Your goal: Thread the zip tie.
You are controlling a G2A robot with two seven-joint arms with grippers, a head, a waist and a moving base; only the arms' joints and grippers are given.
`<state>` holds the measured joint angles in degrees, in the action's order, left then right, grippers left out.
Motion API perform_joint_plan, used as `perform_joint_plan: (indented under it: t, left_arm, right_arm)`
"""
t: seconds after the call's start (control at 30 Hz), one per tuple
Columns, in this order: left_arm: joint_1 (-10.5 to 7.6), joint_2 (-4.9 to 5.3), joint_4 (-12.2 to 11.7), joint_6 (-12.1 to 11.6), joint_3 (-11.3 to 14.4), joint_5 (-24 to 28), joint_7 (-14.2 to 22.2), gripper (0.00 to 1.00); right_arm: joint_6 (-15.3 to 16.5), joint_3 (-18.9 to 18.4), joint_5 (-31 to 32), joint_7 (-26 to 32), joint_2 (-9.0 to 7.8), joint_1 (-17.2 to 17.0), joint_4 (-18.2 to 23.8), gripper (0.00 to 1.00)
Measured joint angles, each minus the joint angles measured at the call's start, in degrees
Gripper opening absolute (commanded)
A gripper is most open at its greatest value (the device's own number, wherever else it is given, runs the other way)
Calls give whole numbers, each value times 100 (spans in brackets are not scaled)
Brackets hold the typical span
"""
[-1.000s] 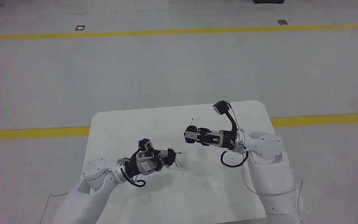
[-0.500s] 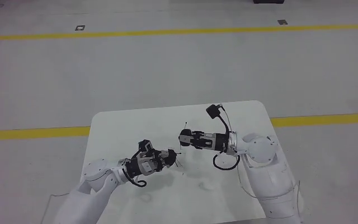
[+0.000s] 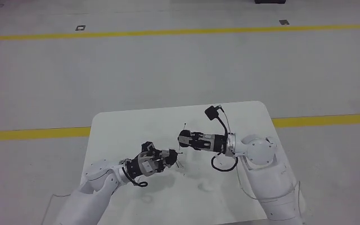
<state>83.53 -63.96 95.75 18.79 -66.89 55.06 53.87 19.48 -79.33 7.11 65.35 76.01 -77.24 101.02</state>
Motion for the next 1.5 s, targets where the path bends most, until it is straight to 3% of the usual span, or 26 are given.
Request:
perform_joint_plan:
  t: [0.47, 1.4, 1.5]
  left_arm:
    - [-90, 48, -77, 38, 54, 87, 57, 0]
    - [-91, 49, -76, 33, 54, 79, 60, 0]
    - [-104, 56, -46, -93, 80, -94, -32, 0]
  right_arm:
    - [0, 51, -211, -219, -197, -38, 133, 0]
    - [0, 50, -220, -230, -199, -41, 136, 0]
    - [0, 50, -220, -230, -199, -41, 136, 0]
